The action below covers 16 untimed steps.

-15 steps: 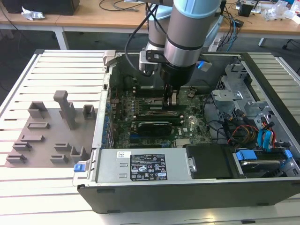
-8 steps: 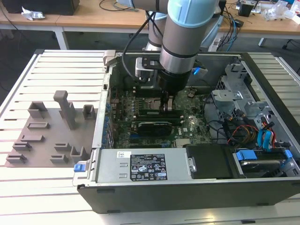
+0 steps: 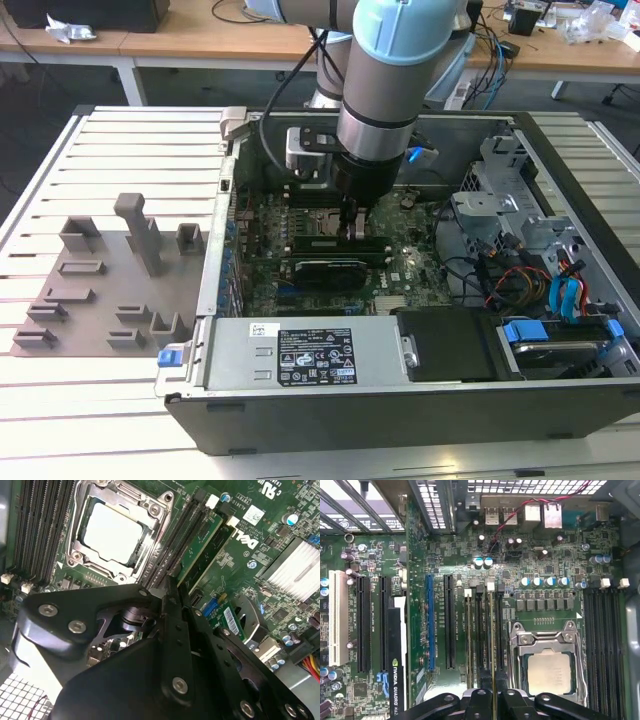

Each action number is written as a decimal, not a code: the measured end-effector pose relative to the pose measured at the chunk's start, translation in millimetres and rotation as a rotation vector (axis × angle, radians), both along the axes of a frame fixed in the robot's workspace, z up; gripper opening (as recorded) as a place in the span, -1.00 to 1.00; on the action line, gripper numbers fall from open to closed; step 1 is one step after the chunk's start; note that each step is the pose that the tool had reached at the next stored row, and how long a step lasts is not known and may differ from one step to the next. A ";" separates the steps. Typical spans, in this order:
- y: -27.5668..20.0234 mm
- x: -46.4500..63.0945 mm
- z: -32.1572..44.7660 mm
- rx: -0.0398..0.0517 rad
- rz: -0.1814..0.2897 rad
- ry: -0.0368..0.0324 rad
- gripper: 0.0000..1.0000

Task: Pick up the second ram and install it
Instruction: 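Insert the second ram into the second slot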

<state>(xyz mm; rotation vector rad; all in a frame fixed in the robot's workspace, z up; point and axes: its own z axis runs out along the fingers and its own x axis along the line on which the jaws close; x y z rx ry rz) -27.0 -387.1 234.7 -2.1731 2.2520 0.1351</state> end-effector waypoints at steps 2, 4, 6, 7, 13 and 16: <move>0.4 -0.6 -1.0 0.0001 0.000 0.0000 -0.73; 1.4 -0.7 -2.7 0.0001 0.000 -0.0001 -0.73; 1.5 -0.6 -3.4 0.0002 0.000 -0.0001 -0.73; 1.6 -0.7 -4.1 0.0000 0.000 0.0000 -0.73; 2.0 -0.7 -7.0 0.0000 0.000 0.0000 -0.73; 2.1 -0.7 -7.5 -0.0002 0.000 0.0000 -0.73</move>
